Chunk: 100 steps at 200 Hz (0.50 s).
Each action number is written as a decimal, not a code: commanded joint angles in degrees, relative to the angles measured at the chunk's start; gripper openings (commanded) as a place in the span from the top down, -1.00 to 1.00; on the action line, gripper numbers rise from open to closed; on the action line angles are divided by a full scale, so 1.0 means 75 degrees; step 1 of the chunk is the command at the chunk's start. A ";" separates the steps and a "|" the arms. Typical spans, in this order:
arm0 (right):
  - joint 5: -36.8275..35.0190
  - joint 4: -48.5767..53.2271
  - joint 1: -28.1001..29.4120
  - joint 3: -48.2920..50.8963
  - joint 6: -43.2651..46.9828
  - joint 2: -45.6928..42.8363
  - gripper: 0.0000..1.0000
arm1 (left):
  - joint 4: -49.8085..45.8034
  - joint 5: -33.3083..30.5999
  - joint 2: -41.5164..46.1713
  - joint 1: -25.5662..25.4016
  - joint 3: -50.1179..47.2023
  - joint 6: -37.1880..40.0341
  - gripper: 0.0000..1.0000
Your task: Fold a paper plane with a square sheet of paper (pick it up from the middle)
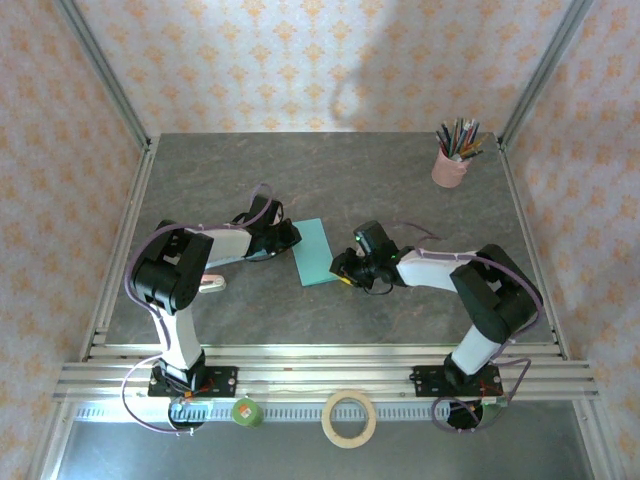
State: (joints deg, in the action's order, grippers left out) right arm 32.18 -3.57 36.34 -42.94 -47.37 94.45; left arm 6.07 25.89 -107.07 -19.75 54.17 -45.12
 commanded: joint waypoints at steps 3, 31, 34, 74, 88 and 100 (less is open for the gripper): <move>0.0097 -0.0242 0.0053 0.0106 0.0047 0.0078 0.41 | -0.0293 -0.0369 -0.0265 0.0061 -0.0192 -0.0019 0.70; 0.0068 -0.0381 0.0054 -0.0009 0.0030 0.0218 0.47 | -0.0246 -0.0299 -0.0258 0.0055 -0.0212 -0.0019 0.70; 0.0067 -0.0395 0.0053 -0.0031 0.0041 0.0241 0.47 | -0.0240 -0.0289 -0.0262 0.0061 -0.0212 -0.0019 0.70; -0.0081 -0.0347 0.0054 -0.0281 0.0122 0.0481 0.57 | -0.0188 -0.0206 -0.0250 0.0049 -0.0227 0.0022 0.70; -0.0182 -0.0235 0.0051 -0.0394 0.0196 0.0539 0.63 | -0.0093 -0.0118 -0.0233 0.0055 -0.0221 0.0047 0.70; -0.0213 -0.0175 0.0052 -0.0447 0.0232 0.0572 0.67 | 0.0024 0.0039 -0.0215 0.0048 -0.0193 0.0074 0.70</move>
State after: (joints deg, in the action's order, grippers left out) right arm 32.40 -5.54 36.34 -43.99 -46.85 97.58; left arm 6.72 26.15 -107.07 -19.75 53.89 -45.08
